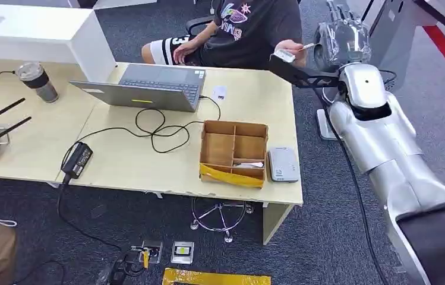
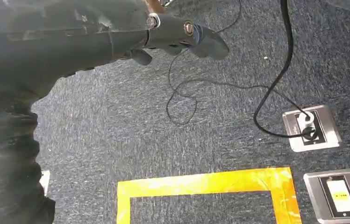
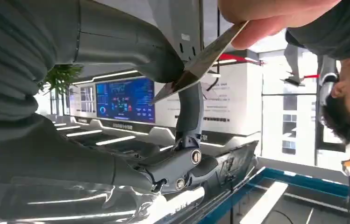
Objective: Pass the card to the sensor for recognition and then transmit it.
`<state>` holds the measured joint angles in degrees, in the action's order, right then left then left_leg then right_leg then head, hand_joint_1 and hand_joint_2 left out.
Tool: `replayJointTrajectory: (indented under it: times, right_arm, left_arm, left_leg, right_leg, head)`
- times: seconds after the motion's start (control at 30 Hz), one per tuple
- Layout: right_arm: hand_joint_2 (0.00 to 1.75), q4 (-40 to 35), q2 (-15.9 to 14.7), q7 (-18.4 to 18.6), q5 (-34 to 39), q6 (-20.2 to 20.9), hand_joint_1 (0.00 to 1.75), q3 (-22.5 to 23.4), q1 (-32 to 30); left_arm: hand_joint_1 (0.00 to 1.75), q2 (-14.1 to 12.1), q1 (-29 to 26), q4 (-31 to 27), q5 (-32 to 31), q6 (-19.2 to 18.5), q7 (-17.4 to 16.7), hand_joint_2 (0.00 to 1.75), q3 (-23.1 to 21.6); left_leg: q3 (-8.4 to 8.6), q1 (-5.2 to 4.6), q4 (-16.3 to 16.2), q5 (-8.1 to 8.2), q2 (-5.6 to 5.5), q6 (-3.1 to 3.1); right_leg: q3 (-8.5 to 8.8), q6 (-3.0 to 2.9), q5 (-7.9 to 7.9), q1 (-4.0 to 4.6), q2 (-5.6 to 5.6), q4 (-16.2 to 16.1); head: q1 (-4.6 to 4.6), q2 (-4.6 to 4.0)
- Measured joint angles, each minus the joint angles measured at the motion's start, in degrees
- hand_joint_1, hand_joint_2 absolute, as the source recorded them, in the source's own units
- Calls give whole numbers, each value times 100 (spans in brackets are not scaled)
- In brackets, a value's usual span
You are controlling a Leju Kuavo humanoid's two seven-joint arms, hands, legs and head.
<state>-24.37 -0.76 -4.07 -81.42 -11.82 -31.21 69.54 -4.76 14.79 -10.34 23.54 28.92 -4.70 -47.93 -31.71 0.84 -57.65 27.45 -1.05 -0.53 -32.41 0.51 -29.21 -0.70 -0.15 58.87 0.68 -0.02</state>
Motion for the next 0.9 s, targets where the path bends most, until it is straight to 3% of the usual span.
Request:
replayJointTrajectory:
  times: [0.3,0.33,0.53,0.77,0.9]
  right_arm:
    - [175,249,-111,111,26,74,175,-85,17]
    - [175,265,-136,120,22,94,0,-99,17]
    - [175,372,-317,251,278,-7,0,-133,9]
    - [175,437,-507,-242,477,-1035,0,-120,-45]
    - [175,435,-606,-444,544,-1288,0,-77,-130]
  left_arm:
    - [0,4,7,0,-72,-15,0,175,-57]
    - [0,4,9,0,-92,-15,0,175,-61]
    - [0,4,20,0,-94,-4,0,175,-87]
    - [0,-6,16,2,-75,33,-2,175,-92]
    - [0,-17,5,7,-7,50,-2,175,-92]
  left_leg:
    - [2,0,0,0,13,0]
    - [2,0,0,0,13,0]
    - [2,0,-1,0,14,0]
    - [1,0,-2,1,19,0]
    - [1,0,-1,1,22,0]
  right_leg:
    - [-5,1,2,0,14,0]
    - [-5,1,2,0,14,0]
    - [-5,2,4,-1,15,0]
    - [-6,2,5,-1,15,-1]
    - [-9,2,5,0,16,0]
  head:
    - [0,0]
    - [2,0]
    - [0,0]
    - [0,2]
    - [0,0]
